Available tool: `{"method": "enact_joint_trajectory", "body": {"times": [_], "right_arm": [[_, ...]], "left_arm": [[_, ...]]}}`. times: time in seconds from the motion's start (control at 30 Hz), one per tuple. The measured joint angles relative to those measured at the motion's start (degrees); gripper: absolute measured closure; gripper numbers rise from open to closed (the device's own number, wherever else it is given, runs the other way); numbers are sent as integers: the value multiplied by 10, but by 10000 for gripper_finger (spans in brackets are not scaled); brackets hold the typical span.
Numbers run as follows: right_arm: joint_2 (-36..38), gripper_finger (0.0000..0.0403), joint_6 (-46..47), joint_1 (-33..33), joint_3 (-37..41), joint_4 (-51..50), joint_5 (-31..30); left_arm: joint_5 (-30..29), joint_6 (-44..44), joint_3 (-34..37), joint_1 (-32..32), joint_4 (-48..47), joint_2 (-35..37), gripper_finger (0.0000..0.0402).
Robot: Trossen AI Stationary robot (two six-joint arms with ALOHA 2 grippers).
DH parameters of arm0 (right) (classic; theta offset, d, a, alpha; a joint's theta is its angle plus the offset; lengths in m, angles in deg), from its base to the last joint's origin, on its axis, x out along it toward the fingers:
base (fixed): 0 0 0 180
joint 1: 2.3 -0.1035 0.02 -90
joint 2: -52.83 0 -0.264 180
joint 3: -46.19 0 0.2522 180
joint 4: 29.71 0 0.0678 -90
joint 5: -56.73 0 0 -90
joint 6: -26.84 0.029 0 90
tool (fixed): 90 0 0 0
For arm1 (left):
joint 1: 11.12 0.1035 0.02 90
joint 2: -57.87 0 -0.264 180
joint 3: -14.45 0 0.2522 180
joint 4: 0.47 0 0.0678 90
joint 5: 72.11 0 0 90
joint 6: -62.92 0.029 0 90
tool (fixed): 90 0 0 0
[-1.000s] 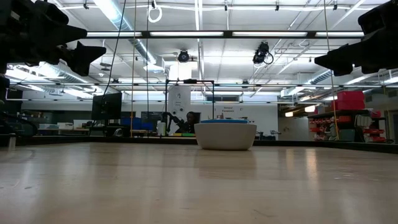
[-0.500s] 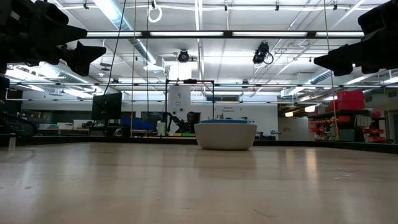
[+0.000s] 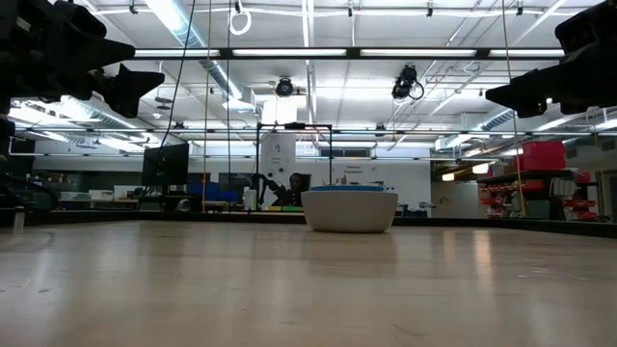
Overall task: Nest bowls inside each other
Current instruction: Return to Home Position
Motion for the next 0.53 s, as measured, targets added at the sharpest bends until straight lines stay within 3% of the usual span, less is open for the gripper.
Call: {"method": "enact_joint_trajectory", "body": {"times": [0.53], "right_arm": [[0,128,0,0,0,0,0]], "left_arm": [[0,0,0,0,0,0,122]]}}
